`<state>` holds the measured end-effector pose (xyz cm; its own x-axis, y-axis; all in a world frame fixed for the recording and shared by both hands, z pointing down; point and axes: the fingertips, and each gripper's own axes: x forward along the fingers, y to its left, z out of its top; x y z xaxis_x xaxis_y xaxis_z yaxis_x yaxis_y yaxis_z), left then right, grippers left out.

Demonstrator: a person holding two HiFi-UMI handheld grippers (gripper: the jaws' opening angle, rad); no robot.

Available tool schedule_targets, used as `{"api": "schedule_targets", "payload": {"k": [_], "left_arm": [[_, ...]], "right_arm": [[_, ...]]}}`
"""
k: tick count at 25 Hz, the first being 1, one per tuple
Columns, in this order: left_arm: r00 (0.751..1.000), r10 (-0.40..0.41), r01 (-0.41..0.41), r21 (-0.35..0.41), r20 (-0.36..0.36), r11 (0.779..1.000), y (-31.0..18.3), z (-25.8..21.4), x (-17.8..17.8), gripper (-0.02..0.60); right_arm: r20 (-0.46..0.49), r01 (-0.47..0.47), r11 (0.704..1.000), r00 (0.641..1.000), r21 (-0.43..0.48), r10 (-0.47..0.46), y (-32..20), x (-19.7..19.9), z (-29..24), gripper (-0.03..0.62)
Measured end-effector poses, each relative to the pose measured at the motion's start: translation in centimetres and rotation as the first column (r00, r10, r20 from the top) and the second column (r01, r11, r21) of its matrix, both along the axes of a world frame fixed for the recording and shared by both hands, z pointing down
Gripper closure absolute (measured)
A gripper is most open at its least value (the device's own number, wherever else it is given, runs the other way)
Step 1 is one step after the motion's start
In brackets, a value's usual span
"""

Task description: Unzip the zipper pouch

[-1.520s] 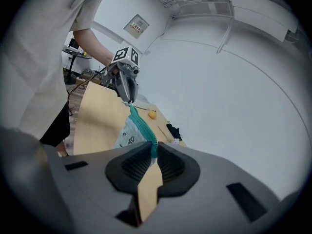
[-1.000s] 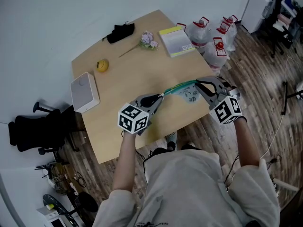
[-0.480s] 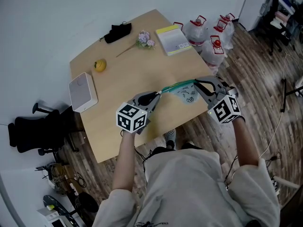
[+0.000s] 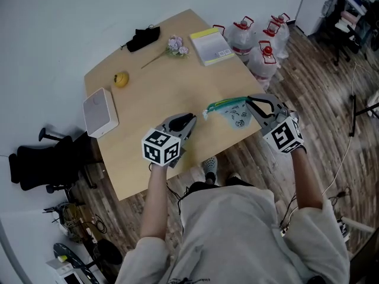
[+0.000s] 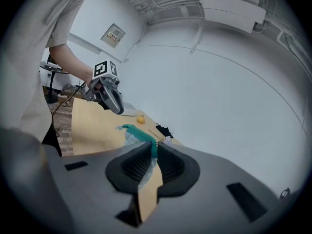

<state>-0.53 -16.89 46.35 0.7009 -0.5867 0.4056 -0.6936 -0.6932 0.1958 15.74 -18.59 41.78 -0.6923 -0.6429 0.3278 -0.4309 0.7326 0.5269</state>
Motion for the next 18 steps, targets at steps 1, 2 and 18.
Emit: {"api": "schedule_targets", "payload": {"k": [1,2,18], "left_arm": [[1.0,-0.001,0.001,-0.001,-0.002,1.0,0.2,0.0,0.1,0.526],[1.0,0.001,-0.001,0.0,-0.001,1.0,0.5,0.0,0.3,0.526],[0.995,-0.072,0.078,0.085,-0.069,0.993,3.4,-1.7,4.6,0.526]], "right_arm": [[0.012,-0.007,1.0,1.0,-0.01,0.007,0.1,0.4,0.0,0.548],[0.024,-0.014,1.0,1.0,-0.02,0.014,0.3,0.7,0.0,0.548],[0.328,-0.162,0.949,0.912,-0.27,0.248,2.1,4.3,2.2,0.549]]}}
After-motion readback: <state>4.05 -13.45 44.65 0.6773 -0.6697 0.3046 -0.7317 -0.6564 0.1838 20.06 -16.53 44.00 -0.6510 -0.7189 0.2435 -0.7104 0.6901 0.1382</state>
